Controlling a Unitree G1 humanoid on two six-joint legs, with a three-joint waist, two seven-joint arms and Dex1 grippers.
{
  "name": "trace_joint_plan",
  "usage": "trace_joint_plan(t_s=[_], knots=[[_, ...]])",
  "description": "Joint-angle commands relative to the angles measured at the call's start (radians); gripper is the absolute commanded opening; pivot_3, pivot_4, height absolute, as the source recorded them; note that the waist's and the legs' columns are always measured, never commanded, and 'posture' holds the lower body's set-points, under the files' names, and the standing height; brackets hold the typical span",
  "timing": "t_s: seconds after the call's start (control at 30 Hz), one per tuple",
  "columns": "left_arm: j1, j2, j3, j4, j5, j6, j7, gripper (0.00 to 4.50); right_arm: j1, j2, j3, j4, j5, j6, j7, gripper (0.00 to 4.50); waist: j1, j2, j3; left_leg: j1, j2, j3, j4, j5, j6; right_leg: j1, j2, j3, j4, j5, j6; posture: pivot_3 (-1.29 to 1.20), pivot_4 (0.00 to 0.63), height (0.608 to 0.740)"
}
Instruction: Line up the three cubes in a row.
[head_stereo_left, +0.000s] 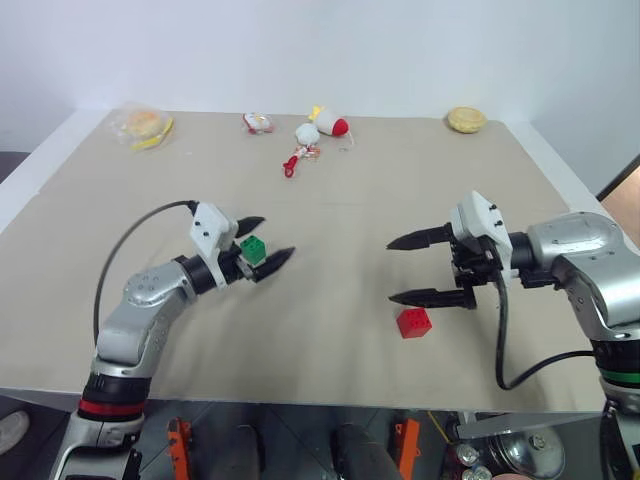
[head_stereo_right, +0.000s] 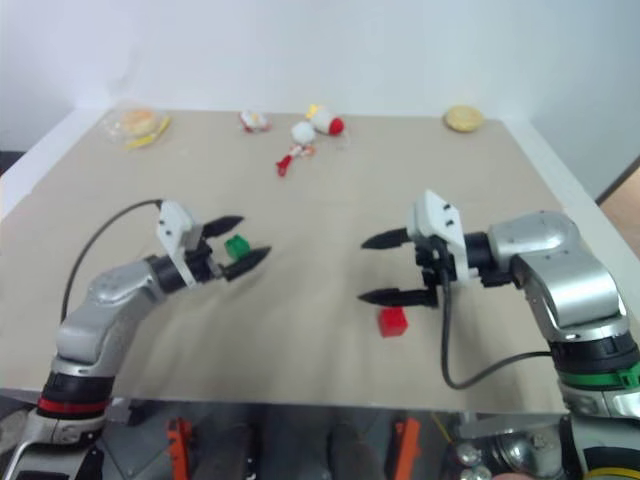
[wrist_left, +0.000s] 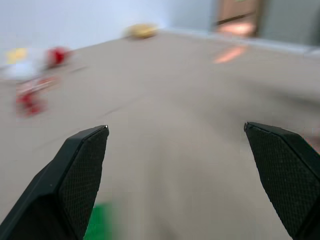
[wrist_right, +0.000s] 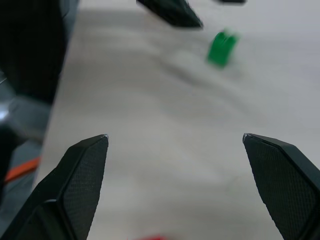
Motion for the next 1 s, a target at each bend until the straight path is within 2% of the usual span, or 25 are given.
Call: trace_joint_plan(t_s=[0.03,0.33,0.7,0.73,0.83,0.87,1.0], knots=[[-0.047,0.014,-0.008,0.047,0.054,0.031,0.049,4.50,-0.044,0.026,0.017,-0.026,0.009,0.023,-0.036,4.46,0.000,0.000,0.000,0.000,0.000,0.000,0.000,0.000,0.000,0.000,0.000,0.000,0.000,0.000,0.000,0.00,0.150,0.737],[-0.109,0.021,-0.083,0.172,0.135,0.069,0.041,4.50,-0.107,0.115,0.034,-0.005,0.003,0.039,-0.114,4.46,0.000,0.000,0.000,-0.003,0.000,-0.001,-0.004,0.000,0.000,-0.003,0.000,-0.001,0.000,0.001,0.003,0.00,0.150,0.737],[-0.136,0.002,-0.101,0.226,0.178,0.083,0.039,4.50,-0.103,0.149,0.012,0.020,0.008,0.054,-0.181,4.46,0.000,0.000,0.000,-0.004,0.000,-0.001,-0.005,0.000,0.000,-0.005,0.000,-0.002,0.000,0.000,0.003,0.00,0.150,0.737],[-0.138,0.000,-0.100,0.230,0.181,0.082,0.041,3.94,-0.103,0.151,0.011,0.021,0.010,0.057,-0.186,4.50,0.000,0.000,0.000,-0.004,0.000,-0.001,-0.005,0.000,0.000,-0.005,0.000,-0.002,0.000,0.000,0.003,0.00,0.150,0.737],[-0.140,-0.004,-0.099,0.237,0.183,0.076,0.040,3.14,-0.110,0.163,0.001,0.038,0.018,0.061,-0.201,4.50,0.000,0.000,0.000,-0.004,0.000,-0.001,-0.005,0.000,0.000,-0.005,0.000,-0.002,0.000,0.000,0.003,0.00,0.150,0.737],[-0.140,-0.004,-0.099,0.238,0.184,0.075,0.039,2.65,-0.115,0.167,-0.004,0.046,0.021,0.061,-0.206,4.50,0.000,0.000,0.000,-0.004,0.000,-0.002,-0.005,0.000,0.000,-0.005,0.000,-0.002,0.000,0.000,0.003,0.00,0.150,0.737],[-0.142,0.000,-0.101,0.242,0.192,0.069,0.031,1.34,-0.123,0.179,-0.016,0.060,0.034,0.065,-0.219,4.50,0.000,0.000,0.000,-0.004,0.000,-0.002,-0.005,0.000,0.000,-0.005,0.000,-0.002,0.000,0.000,0.003,0.00,0.150,0.737]])
